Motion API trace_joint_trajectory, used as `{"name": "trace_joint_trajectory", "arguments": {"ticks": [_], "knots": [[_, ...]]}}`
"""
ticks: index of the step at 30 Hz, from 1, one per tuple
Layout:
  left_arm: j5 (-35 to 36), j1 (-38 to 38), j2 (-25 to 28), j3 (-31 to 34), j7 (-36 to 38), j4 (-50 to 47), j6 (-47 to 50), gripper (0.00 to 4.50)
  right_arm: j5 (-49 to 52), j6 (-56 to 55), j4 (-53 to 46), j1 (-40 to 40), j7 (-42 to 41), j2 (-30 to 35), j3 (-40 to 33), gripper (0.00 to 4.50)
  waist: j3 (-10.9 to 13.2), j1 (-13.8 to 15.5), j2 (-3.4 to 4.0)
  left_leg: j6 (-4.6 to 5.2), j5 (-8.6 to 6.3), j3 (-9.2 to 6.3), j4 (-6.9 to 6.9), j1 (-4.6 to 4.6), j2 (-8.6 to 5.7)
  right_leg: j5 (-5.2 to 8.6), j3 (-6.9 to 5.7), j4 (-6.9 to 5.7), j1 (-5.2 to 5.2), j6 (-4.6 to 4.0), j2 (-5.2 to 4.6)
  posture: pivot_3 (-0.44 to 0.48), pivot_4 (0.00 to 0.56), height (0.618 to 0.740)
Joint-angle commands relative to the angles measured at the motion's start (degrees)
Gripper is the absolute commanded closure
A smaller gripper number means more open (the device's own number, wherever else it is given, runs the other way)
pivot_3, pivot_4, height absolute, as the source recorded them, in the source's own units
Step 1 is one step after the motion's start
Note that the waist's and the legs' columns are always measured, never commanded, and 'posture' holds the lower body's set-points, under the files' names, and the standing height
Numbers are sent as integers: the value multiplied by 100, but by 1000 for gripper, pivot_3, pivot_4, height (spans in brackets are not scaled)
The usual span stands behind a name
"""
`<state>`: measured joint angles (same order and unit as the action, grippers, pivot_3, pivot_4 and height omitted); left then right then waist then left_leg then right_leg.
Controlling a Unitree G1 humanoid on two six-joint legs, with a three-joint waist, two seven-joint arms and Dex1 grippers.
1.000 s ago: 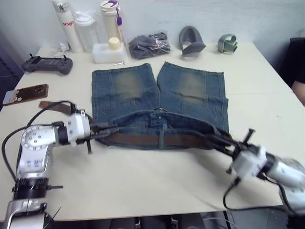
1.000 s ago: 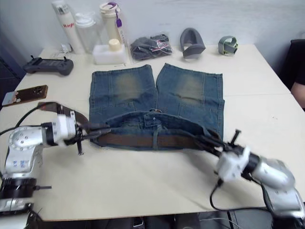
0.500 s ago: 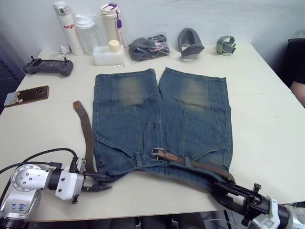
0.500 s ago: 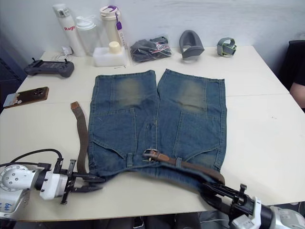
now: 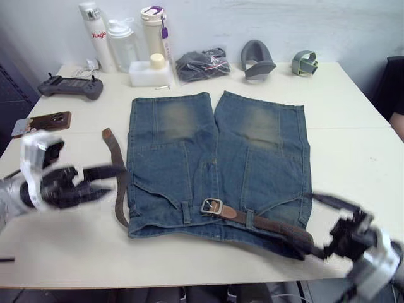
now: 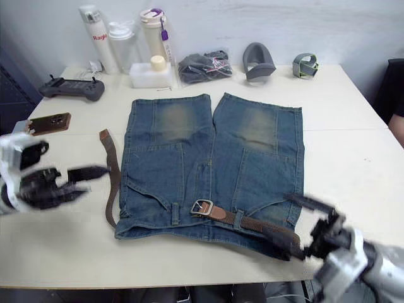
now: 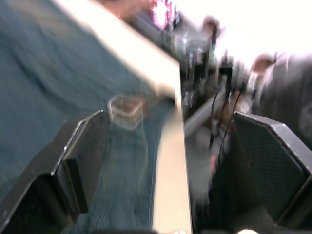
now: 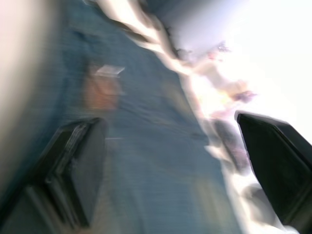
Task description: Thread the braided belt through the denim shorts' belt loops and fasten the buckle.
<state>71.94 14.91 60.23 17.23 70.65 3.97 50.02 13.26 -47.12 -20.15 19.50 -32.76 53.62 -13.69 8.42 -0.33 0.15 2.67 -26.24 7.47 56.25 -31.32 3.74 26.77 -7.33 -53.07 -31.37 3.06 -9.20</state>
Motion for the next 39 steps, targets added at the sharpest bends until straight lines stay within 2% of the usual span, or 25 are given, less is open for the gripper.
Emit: {"name": "trace_joint_trajectory", "arguments": {"ticks": [1,3,5,7,8,10,11,13,16,19,24,27,28,32,35,36,39], "knots": [[-333,601,-420,-137,-929,133,224,60,343,1675,-252,-918,61,38,404,0,-2,13,-1,0,0,1,-4,-1,-3,-1,2,-1,11,1,0,0,150,648],[-1514,1168,-766,-1060,-1588,-98,10,60,340,3306,40,-2070,68,-122,1001,0,-3,17,-7,0,1,-1,-2,4,-4,-2,3,-10,30,4,-1,0,150,648],[-2471,1784,-1212,-1680,-2242,-2,-246,60,544,4690,374,-3006,23,-342,1406,0,-2,57,-7,10,6,-2,0,5,-17,-2,-1,-12,38,2,-12,0,150,648],[-3182,2434,-1650,-2030,-2749,358,-455,60,845,5891,775,-3769,-85,-571,1591,0,3,86,-19,15,9,-2,0,-5,-33,-6,-4,-27,31,11,-25,0,150,648],[-3431,2781,-1821,-2191,-2913,642,-312,60,950,6413,986,-4134,-140,-681,1657,0,3,97,-26,17,9,-7,1,-7,-44,-23,-3,-39,28,43,-28,0,150,648],[-3867,3341,-2140,-2291,-3286,1314,-262,60,1098,7185,1457,-4804,-269,-886,1711,0,2,85,-26,18,14,-6,-1,-47,-48,-38,-3,-44,-7,70,-31,0,150,648],[-4132,3579,-2217,-2416,-3339,1625,-294,60,1133,7583,1729,-5118,-432,-924,1788,0,2,67,-25,20,16,-3,-8,-56,-50,-39,-6,-43,-18,74,-32,0,150,648],[-4562,3961,-2321,-2641,-3255,2133,-402,60,895,7692,2235,-5567,-904,-915,2051,0,1,27,-24,26,29,-1,-27,-60,-58,-59,-11,-41,-26,111,-36,0,150,648],[-5123,4388,-2520,-2802,-3187,2987,-676,60,485,8113,2971,-6063,-1296,-927,2500,0,1,-3,-24,22,39,1,-60,-55,-68,-60,-24,-31,-28,113,-39,0,150,648],[-5694,4466,-2619,-3091,-2906,3556,-1132,60,235,8343,3527,-6377,-1486,-1073,2668,0,1,-28,-25,11,50,3,-88,-48,-71,-60,-26,-19,-28,115,-43,0,150,648],[-6096,4362,-2682,-3239,-2286,3874,-1228,60,-63,8965,3898,-6537,-1885,-993,2925,0,1,-51,-25,-6,81,7,-106,-29,-76,-66,-28,8,-7,128,-55,0,150,648],[-6256,4142,-2665,-3243,-2050,3765,-1342,851,-182,9220,3893,-6436,-2013,-946,3025,816,-4,-45,-24,-8,88,5,-106,-2,-79,-68,-29,7,15,132,-64,0,150,648],[-6290,4097,-2670,-3217,-2016,3729,-1347,1264,-176,9329,3857,-6404,-2054,-943,3030,1218,-8,-44,-25,-8,87,3,-106,5,-81,-68,-28,8,22,131,-69,0,150,648],[-6348,4012,-2702,-3081,-1996,3565,-1273,2978,179,10243,3542,-6297,-2095,-1057,2764,3152,-10,-31,-28,-6,86,-21,-106,5,-98,-67,-36,9,35,128,-92,0,150,648],[-6342,3968,-2726,-2895,-2079,3419,-1262,4259,113,9954,3099,-6104,-2114,-1031,2677,4428,-11,-16,-28,-5,86,-36,-106,6,-106,-66,-49,16,49,127,-105,0,150,648],[-6322,3954,-2736,-2821,-2110,3349,-1240,4481,38,9715,2961,-6039,-2098,-1015,2649,4500,-11,-17,-29,-5,86,-41,-106,6,-107,-66,-54,19,54,127,-107,0,150,648],[-6184,3930,-2796,-2551,-2225,3045,-1097,4481,-9,9131,2576,-5980,-2099,-1003,2426,4500,-9,-19,-28,-6,86,-42,-106,5,-108,-66,-58,19,54,127,-110,0,150,648]]}}
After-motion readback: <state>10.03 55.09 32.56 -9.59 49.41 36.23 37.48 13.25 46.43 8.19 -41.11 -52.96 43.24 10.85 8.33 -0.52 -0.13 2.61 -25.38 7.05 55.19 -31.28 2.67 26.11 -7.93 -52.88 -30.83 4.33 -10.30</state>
